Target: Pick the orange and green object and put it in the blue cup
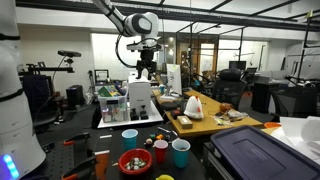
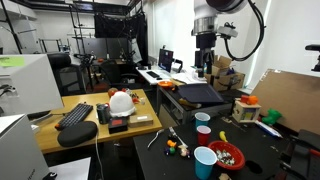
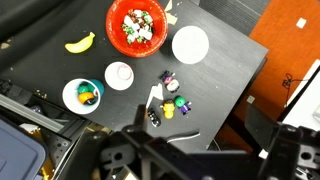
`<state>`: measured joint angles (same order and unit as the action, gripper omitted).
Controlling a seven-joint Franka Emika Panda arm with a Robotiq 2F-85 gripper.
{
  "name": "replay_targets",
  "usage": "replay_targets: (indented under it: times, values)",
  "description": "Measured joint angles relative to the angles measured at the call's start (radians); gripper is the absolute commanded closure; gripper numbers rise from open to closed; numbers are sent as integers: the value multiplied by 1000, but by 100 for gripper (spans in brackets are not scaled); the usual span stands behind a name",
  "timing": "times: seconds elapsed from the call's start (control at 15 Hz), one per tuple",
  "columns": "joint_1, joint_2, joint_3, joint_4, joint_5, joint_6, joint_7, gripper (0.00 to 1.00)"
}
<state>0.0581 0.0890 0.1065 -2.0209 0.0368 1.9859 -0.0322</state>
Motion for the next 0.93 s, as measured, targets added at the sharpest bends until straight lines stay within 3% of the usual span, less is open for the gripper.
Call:
replay_targets:
  times: [0.47, 0.93]
  values:
    - [40, -132, 4, -69, -32, 43, 120, 0]
    - [45, -144, 4, -67, 3, 11, 136, 0]
